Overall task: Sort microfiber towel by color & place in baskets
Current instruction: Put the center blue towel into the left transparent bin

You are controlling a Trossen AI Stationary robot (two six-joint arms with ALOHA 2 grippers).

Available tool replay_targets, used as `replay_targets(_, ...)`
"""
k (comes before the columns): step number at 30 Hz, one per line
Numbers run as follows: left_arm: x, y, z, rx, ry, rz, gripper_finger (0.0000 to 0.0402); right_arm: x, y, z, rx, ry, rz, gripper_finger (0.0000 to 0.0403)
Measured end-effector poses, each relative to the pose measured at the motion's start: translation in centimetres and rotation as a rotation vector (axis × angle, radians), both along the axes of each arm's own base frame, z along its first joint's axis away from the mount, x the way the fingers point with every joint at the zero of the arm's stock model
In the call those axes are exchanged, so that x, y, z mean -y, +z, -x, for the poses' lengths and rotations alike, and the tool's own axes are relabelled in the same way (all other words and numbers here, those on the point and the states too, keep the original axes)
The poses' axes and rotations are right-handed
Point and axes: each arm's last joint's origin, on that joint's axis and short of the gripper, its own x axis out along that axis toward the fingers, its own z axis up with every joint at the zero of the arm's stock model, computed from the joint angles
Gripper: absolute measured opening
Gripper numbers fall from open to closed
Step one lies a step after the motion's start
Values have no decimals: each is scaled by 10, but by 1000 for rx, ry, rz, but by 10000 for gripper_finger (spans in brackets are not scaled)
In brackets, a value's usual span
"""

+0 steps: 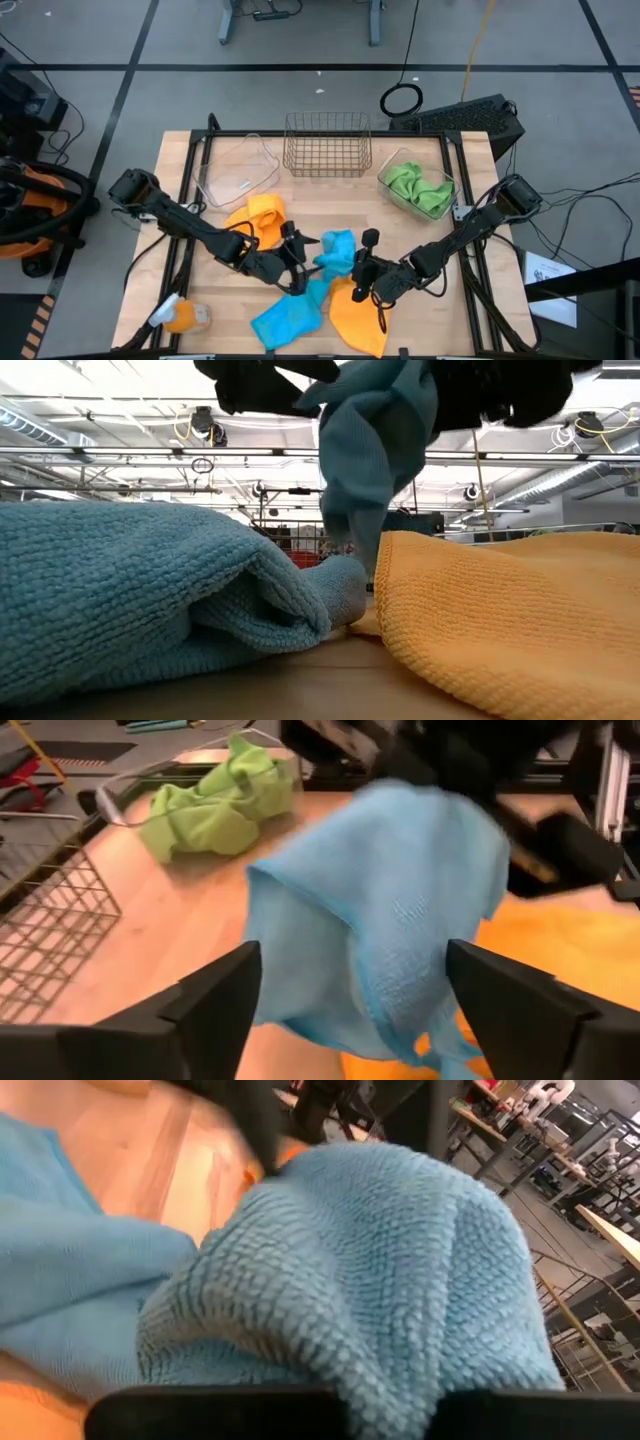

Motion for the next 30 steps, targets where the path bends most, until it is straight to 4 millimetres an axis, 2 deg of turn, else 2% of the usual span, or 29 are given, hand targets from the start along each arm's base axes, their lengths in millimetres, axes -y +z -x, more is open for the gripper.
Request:
replay_targets(4,4,-9,-8,24,3,10,354,1,9,2,26,0,-18,12)
replay_targets(9,-2,-22,-22,52,46,6,371,1,11,2,31,5,-25,12)
replay_targets(15,-16,-39,-38,30,-10,41,372,1,10,3,31,4,-29,12)
replay_targets(19,-27,-55,-47,-17,-23,57,353,1,10,3,30,4,-28,12)
replay_targets(22,-31,-56,-49,-18,-1,41,309,1,10,3,29,3,-27,13)
replay_targets(24,-29,-55,-48,-9,-8,16,262,0,10,3,30,3,-25,13)
replay_targets(30,-19,-41,-41,10,-64,-34,61,0,11,4,34,1,-28,14)
